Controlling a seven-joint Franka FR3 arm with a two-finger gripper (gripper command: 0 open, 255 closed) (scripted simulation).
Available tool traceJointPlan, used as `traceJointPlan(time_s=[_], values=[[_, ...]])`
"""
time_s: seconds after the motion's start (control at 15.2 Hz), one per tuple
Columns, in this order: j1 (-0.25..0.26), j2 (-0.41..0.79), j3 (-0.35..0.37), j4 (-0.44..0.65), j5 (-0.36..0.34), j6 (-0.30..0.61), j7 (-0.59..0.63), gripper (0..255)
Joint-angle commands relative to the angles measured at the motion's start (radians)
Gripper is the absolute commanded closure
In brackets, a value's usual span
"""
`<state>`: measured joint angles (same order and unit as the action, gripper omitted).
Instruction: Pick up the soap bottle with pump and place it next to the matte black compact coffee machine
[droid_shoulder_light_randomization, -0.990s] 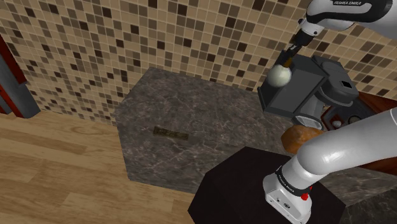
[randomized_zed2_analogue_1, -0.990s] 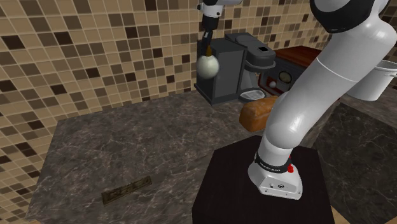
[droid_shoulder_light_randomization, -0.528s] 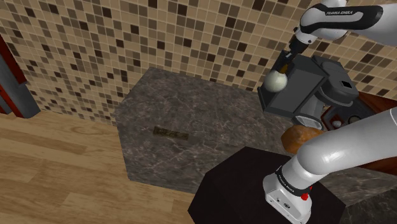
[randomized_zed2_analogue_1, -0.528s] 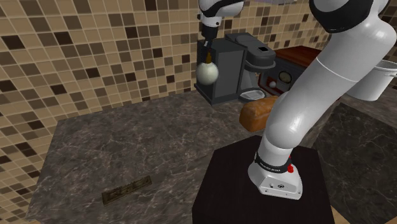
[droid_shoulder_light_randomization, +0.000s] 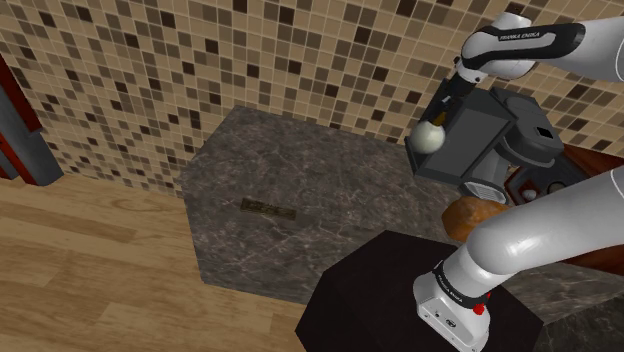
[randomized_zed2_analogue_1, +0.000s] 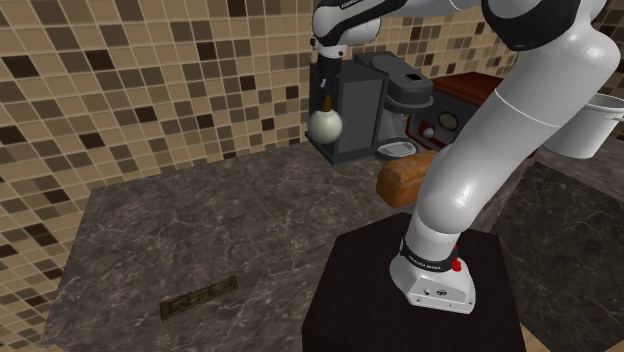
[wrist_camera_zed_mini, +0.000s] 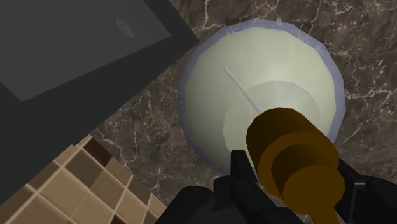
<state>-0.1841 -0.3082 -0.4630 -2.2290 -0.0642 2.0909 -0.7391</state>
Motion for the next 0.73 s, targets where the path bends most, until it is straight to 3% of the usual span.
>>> traceJointPlan(time_s=[0.0, 0.66], values=[[0.0, 0.004, -0.003, -0.022, 0.001, 0.027, -0.003, 255], [0.004, 0.053, -0.024, -0.117, 0.019, 0.167, -0.026, 255]])
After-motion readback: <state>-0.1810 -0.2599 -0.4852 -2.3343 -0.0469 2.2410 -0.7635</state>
